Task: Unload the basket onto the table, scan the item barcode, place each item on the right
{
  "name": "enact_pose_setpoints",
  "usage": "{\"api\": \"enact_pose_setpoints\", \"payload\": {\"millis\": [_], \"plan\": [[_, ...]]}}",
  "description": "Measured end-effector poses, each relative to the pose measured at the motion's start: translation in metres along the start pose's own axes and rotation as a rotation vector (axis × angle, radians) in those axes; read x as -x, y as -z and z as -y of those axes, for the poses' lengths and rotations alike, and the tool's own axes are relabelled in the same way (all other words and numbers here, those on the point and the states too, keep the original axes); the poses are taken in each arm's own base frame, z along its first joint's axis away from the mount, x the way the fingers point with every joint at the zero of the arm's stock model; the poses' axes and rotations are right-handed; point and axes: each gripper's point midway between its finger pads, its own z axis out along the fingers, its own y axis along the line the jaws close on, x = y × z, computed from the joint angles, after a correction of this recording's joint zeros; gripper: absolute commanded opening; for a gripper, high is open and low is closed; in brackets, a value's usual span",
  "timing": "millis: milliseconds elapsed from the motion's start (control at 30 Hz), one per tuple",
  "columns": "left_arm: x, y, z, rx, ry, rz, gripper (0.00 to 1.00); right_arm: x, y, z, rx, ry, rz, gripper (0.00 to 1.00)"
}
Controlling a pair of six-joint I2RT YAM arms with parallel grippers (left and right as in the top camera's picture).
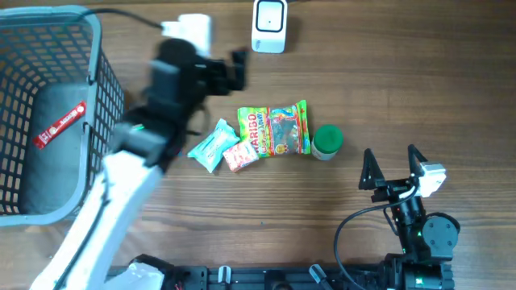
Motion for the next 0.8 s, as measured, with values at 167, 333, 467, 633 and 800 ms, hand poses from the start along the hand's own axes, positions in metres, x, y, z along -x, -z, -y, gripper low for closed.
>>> {"api": "enact_pose_setpoints", "payload": {"millis": [167, 333, 467, 633, 800], "plan": [[0.062, 0.079, -0.105, 0.243, 0.12, 0.213, 1.0, 0.0, 0.0, 0.0, 0.0, 0.0, 0.0, 1.0], [0.063, 0.125, -0.192, 0.482, 0.267, 0.265, 1.0, 0.0, 0.0, 0.0, 0.0, 0.0, 0.0, 1.0], [0.038, 0.133, -0.246, 0.622, 0.461, 0.224, 1.0, 0.0, 0.0, 0.0, 0.0, 0.0, 0.0, 1.0], [-0.013, 0.107, -0.289, 0.727, 0.64, 0.06, 1.0, 0.0, 0.0, 0.0, 0.0, 0.0, 0.0, 1.0], [-0.06, 0.085, -0.327, 0.82, 0.811, -0.062, 1.0, 0.0, 0.0, 0.0, 0.0, 0.0, 0.0, 1.0]]}}
